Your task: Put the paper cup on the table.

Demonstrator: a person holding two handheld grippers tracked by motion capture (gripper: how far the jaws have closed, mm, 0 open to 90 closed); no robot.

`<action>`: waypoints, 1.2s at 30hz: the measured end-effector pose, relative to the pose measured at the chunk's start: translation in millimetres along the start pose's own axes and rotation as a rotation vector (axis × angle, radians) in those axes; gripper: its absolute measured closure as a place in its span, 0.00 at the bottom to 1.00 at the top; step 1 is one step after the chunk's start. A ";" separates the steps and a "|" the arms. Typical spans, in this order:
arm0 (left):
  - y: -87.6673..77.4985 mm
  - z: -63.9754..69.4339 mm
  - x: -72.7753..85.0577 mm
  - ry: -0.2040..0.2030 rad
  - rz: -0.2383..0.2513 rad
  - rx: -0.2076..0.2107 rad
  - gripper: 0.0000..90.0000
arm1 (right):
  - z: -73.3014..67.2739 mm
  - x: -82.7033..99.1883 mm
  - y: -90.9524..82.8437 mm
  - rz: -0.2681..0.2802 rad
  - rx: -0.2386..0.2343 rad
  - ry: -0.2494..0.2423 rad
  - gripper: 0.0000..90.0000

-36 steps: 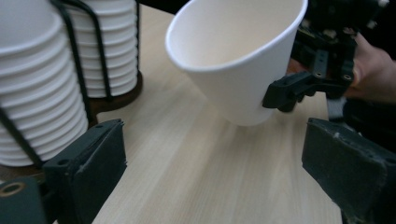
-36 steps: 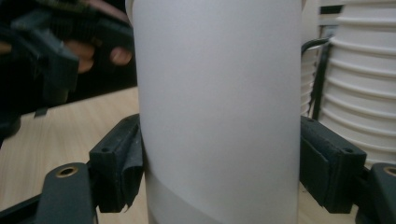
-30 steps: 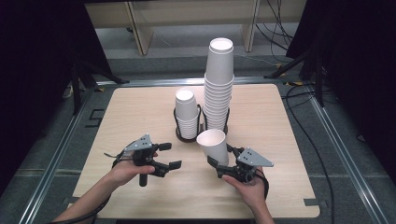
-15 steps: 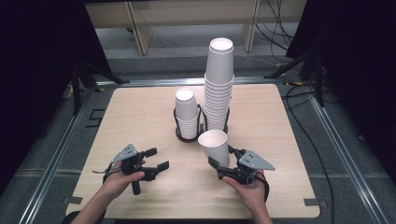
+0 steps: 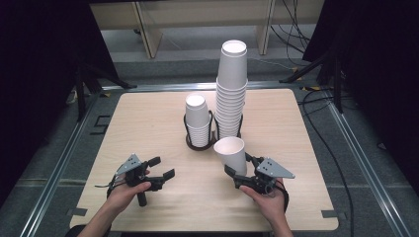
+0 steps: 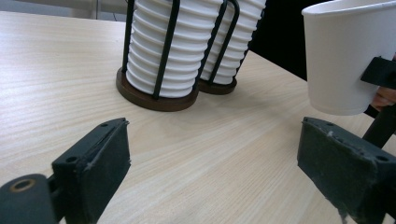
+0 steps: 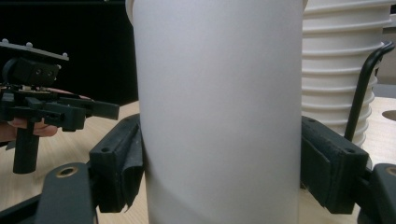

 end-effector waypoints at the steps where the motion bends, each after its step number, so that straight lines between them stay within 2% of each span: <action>1: -0.2 -0.1 0.4 0.000 -0.001 0.001 0.10 | 0.7 1.0 2.1 0.020 -0.007 -0.001 0.26; 4: -0.5 0.0 1.1 0.004 -0.003 0.000 0.10 | -0.5 1.9 1.2 -0.005 -0.002 0.001 0.26; 6: -0.2 0.2 1.6 0.000 -0.006 -0.003 0.10 | -2.7 3.4 1.2 -0.029 -0.015 -0.014 0.26; 7: -0.2 0.1 2.1 0.003 -0.011 -0.004 0.10 | -4.5 4.6 2.4 -0.043 -0.027 -0.007 0.26; 8: 0.3 0.3 2.5 0.005 -0.012 0.000 0.10 | -4.8 5.5 3.1 -0.046 -0.028 -0.038 0.26; 9: 1.8 -0.4 3.1 0.010 0.001 0.020 0.10 | -7.5 6.3 3.0 -0.064 -0.037 -0.036 0.26; 12: 1.9 -2.0 1.7 0.011 -0.018 -0.004 0.10 | -9.6 9.4 5.8 -0.116 -0.033 -0.091 0.26; 13: 2.4 -2.4 1.0 0.011 -0.017 -0.004 0.10 | -11.1 10.7 7.1 -0.128 -0.064 -0.078 0.26; 14: 4.8 -3.0 0.7 0.010 0.006 0.012 0.10 | -11.0 12.1 8.3 -0.137 -0.044 -0.095 0.26; 15: 5.3 -3.2 0.4 0.016 0.004 0.020 0.10 | -10.5 12.5 8.6 -0.149 -0.039 -0.118 0.26; 16: 5.6 -3.0 0.5 0.017 0.004 0.024 0.10 | -12.8 12.6 8.7 -0.165 -0.046 -0.103 0.26; 17: 4.5 -2.4 0.4 0.018 -0.019 0.006 0.10 | -13.1 11.8 9.1 -0.153 -0.045 -0.111 0.26; 20: 7.4 -3.8 2.5 0.018 -0.005 0.029 0.10 | -13.2 12.6 9.2 -0.210 -0.039 -0.128 0.26; 22: 6.8 -3.2 3.6 0.018 -0.022 0.016 0.10 | -12.6 12.3 11.0 -0.193 -0.036 -0.154 0.26; 23: 7.8 -3.1 4.4 0.019 -0.014 0.027 0.10 | -12.7 13.3 11.9 -0.209 -0.028 -0.167 0.26; 24: 7.9 -2.9 5.1 0.028 -0.016 0.036 0.10 | -14.1 13.7 11.6 -0.228 -0.027 -0.154 0.26; 25: 8.1 -2.5 5.4 0.031 -0.016 0.039 0.10 | -15.6 13.8 14.0 -0.210 -0.052 -0.145 0.26; 26: 8.4 -1.4 5.7 0.029 -0.016 0.038 0.10 | -16.7 13.7 13.0 -0.241 -0.049 -0.143 0.26; 27: 8.5 -0.5 5.7 0.034 -0.019 0.035 0.10 | -16.8 13.6 13.9 -0.231 -0.030 -0.167 0.26; 28: 7.6 0.2 5.3 0.036 -0.034 0.024 0.10 | -18.6 14.3 15.3 -0.229 -0.035 -0.172 0.26; 30: 10.0 1.5 4.7 0.037 -0.032 0.039 0.10 | -20.1 15.2 15.4 -0.256 -0.037 -0.184 0.26; 31: 11.2 2.8 4.2 0.028 -0.043 0.037 0.10 | -19.9 15.9 16.5 -0.257 -0.042 -0.212 0.26; 32: 13.5 3.6 3.8 0.016 -0.045 0.050 0.10 | -21.0 17.3 17.0 -0.260 -0.038 -0.215 0.26; 33: 18.4 6.1 3.2 -0.010 -0.057 0.073 0.11 | -21.5 17.7 16.9 -0.266 -0.044 -0.215 0.26; 36: 34.7 14.5 1.0 -0.048 -0.078 0.146 0.12 | -22.7 18.7 17.0 -0.265 -0.046 -0.215 0.26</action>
Point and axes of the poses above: each handheld gripper's, and its own axes: y roughly forward along the jaws, x roughly out of its underside, z roughly to its right, the point moved 2 cm from there along y, roughly forward along the jaws, and after that the axes turned 12 degrees about x, right-handed, at the moved point
